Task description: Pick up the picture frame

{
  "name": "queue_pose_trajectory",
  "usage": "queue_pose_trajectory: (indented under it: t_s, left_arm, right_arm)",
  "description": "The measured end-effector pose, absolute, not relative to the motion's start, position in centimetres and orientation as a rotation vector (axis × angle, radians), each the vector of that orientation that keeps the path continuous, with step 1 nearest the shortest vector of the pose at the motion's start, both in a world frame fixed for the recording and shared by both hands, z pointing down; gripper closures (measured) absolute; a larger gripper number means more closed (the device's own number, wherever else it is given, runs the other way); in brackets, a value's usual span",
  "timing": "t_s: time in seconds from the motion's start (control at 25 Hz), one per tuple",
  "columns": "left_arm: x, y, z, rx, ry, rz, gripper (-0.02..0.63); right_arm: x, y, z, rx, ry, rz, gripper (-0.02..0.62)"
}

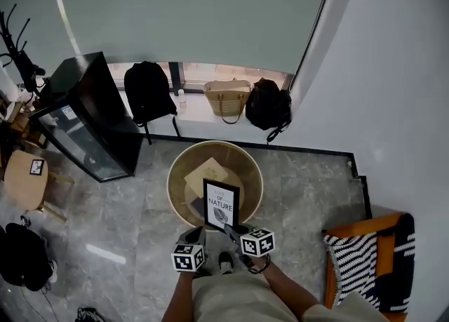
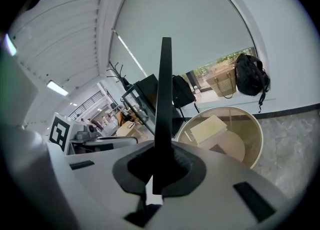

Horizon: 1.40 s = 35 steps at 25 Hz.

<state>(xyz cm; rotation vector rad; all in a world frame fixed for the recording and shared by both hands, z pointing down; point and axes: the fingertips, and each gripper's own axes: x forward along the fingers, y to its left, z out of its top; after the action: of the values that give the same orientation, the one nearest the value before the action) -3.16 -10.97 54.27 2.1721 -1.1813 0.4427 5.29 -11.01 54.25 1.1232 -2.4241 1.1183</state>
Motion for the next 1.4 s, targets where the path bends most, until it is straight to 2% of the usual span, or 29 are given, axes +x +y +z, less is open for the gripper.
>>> queue_pose_trajectory:
  t_s: [0.4,1.4]
  left_arm:
    - [-0.9,-9.0,55.6,2.156,-1.223,0.46,0.584]
    - [-1.0,-7.5,55.4,2.157,-1.273,0.481,0.584]
  right_arm:
    - [7.9,-10.3,56.1,1.055,-2.406,1.009,0.555]
    - [7.6,-9.3,56.6,0.987,-2.412,0.907,0.555]
